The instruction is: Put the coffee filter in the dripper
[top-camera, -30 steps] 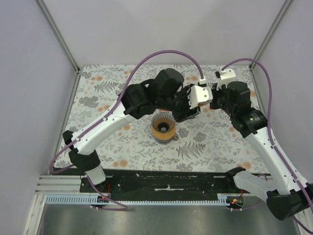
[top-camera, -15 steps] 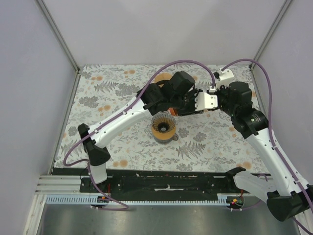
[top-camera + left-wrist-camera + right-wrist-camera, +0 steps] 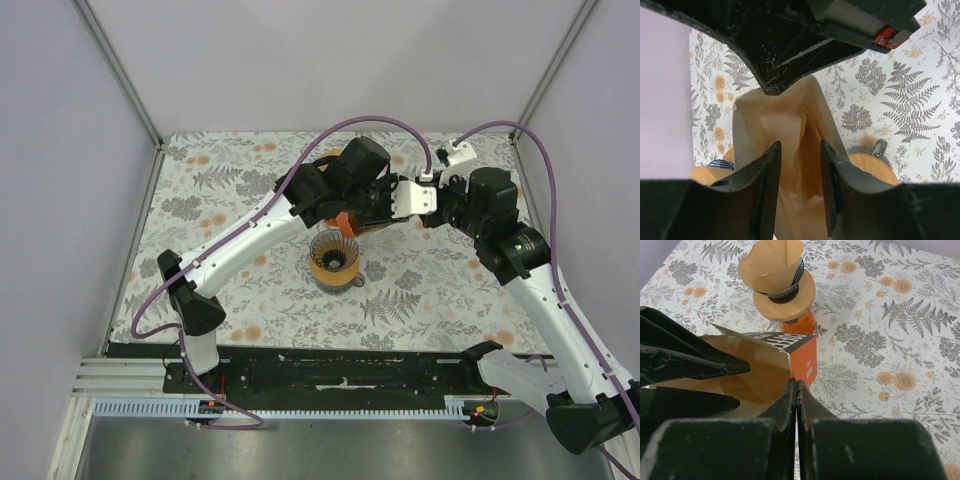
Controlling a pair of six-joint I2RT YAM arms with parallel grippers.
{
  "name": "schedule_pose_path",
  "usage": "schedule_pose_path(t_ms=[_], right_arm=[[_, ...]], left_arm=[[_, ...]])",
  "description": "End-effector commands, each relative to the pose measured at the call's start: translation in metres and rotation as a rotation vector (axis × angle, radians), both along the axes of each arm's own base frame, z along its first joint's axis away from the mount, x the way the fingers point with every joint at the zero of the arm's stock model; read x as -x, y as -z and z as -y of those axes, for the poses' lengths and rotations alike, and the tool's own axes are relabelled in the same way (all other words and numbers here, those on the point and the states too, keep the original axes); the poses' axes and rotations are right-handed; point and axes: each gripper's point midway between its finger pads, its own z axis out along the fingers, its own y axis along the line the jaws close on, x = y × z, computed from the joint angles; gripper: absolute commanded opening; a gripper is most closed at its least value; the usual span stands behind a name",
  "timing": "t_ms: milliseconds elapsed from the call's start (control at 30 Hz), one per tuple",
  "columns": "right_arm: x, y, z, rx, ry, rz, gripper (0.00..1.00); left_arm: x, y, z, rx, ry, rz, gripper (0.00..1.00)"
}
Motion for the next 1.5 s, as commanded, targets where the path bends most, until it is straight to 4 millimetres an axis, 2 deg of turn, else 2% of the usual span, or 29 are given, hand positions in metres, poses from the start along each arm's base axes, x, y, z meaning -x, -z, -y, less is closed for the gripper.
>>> schedule_pose_path(t_ms=[0,100,233,333,433,467,500,533,600,733,967,1100,1200,1467], right_arm=[[0.002,-0.030,-0.006,-0.045,-0.034,0.087,0.00],[0.004,-0.034,-0.010,-0.055,-0.054,0.093,0.00],[0.004,-0.034,-0.010,-0.061,-0.055,0.093,0.00],[0.004,-0.036,-0.010,-0.068,-0.049,0.094,0.00],[0.004,-0.037,-0.010,-0.071,-0.047,0.097,0.00],[0.003,-0.037,-0.010,-0.070,-0.046,0.098,0.00],[0.003,-0.036,-0.009,-0.068,-0.043,0.095,0.00],[0.002,-0.035,-0.009,-0.067,-0.038,0.092,0.00],[0.000,-0.033,-0.006,-0.060,-0.019,0.090,0.00],[-0.007,-0.021,0.003,-0.034,0.039,0.065,0.00],[-0.025,0.009,0.027,-0.003,0.165,-0.049,0.00],[-0.029,0.018,0.041,-0.015,0.219,-0.079,0.00],[-0.032,0.023,0.057,-0.016,0.273,-0.089,0.00],[-0.040,0.032,0.111,0.022,0.446,-0.094,0.00]], left_arm=[[-0.011,0.009,0.003,-0.021,0.014,0.042,0.43],[-0.018,0.014,0.000,-0.042,-0.007,0.069,0.43],[-0.017,0.026,-0.002,-0.077,0.008,0.068,0.46],[-0.020,0.034,-0.005,-0.103,-0.004,0.076,0.43],[-0.020,0.037,-0.005,-0.110,0.000,0.077,0.32],[-0.020,0.036,-0.005,-0.108,0.004,0.077,0.23],[-0.019,0.035,-0.005,-0.106,0.003,0.074,0.09],[-0.021,0.034,-0.006,-0.103,-0.005,0.076,0.02],[-0.019,0.029,-0.005,-0.082,-0.015,0.066,0.02],[-0.017,0.009,-0.004,-0.019,-0.051,0.053,0.02],[-0.010,-0.055,-0.001,0.175,-0.131,0.015,0.02],[-0.006,-0.074,-0.004,0.228,-0.153,-0.001,0.02],[-0.005,-0.084,-0.008,0.253,-0.171,-0.007,0.02],[-0.012,-0.131,-0.023,0.388,-0.306,0.013,0.02]])
